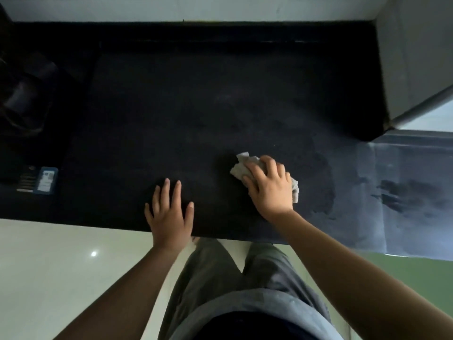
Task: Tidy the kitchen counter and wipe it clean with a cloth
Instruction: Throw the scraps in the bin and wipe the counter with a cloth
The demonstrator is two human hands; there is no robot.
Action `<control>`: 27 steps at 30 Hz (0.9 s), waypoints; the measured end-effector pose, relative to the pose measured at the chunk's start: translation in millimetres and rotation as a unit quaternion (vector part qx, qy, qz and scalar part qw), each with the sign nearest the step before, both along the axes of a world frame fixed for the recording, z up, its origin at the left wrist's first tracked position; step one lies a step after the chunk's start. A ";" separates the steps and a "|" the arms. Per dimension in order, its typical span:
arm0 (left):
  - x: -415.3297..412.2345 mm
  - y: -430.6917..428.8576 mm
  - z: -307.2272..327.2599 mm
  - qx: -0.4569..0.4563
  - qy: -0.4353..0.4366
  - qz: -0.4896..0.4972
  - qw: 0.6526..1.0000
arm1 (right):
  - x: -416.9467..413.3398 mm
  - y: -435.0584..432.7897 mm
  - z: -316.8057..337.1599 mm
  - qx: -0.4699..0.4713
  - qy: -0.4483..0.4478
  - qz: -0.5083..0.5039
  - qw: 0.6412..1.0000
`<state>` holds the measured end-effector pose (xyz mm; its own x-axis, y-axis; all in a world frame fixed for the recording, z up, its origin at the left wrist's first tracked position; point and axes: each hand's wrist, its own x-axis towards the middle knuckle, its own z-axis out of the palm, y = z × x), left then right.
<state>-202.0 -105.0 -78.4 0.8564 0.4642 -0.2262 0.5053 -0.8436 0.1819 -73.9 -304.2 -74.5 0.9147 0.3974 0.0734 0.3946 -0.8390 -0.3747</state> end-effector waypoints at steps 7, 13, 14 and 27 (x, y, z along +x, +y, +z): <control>1.2 -3.9 -0.1 0.010 -0.005 0.002 1.000 | 36.4 -35.3 2.2 0.018 0.045 -0.192 0.980; 2.3 -2.8 5.5 0.005 -0.001 -0.001 1.000 | -10.0 7.0 4.1 -0.010 0.038 0.017 0.999; 2.4 -2.5 6.8 0.001 0.000 0.000 1.000 | -19.7 5.4 2.6 -0.009 0.028 0.046 0.999; 16.8 105.1 13.4 0.044 0.049 -0.195 0.978 | 35.0 128.5 1.0 0.019 0.049 -0.176 0.983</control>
